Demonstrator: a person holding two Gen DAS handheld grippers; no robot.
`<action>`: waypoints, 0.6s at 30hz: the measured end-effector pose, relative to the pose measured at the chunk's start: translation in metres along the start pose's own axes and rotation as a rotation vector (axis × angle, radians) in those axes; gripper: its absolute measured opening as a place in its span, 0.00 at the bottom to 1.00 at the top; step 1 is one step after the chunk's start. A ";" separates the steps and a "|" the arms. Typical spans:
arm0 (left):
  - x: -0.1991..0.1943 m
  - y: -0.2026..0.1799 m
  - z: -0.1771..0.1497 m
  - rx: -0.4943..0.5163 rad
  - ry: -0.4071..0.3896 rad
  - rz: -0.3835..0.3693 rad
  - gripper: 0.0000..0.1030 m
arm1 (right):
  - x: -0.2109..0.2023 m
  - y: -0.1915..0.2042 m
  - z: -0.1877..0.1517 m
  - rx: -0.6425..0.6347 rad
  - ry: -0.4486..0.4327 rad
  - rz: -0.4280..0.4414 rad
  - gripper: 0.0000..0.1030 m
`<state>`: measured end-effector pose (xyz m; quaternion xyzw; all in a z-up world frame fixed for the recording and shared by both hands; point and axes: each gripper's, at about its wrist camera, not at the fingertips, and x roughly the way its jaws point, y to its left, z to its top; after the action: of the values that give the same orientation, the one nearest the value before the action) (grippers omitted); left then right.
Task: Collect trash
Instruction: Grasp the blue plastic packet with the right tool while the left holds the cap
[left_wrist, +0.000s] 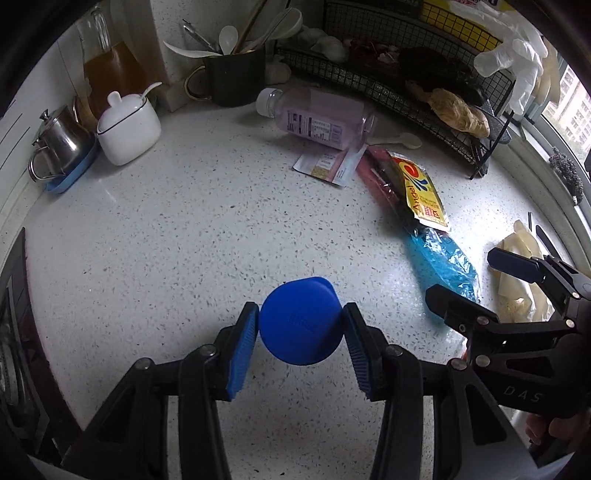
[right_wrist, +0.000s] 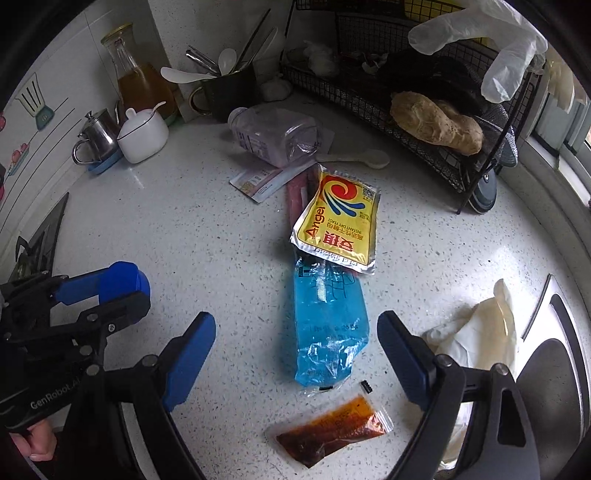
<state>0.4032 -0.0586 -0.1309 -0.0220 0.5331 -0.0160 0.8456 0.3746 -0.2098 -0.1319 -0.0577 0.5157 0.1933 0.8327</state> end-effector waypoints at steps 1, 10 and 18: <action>0.006 0.001 0.001 -0.005 0.003 0.003 0.43 | 0.006 -0.001 0.001 -0.003 0.012 0.003 0.86; 0.028 0.005 0.000 -0.020 0.031 -0.013 0.43 | 0.033 -0.001 0.001 -0.044 0.070 -0.006 0.45; 0.001 0.007 -0.021 -0.011 0.018 -0.017 0.43 | 0.020 0.010 -0.022 -0.038 0.098 0.051 0.08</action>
<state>0.3845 -0.0525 -0.1417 -0.0311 0.5408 -0.0206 0.8404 0.3603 -0.2019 -0.1584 -0.0699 0.5534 0.2212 0.7999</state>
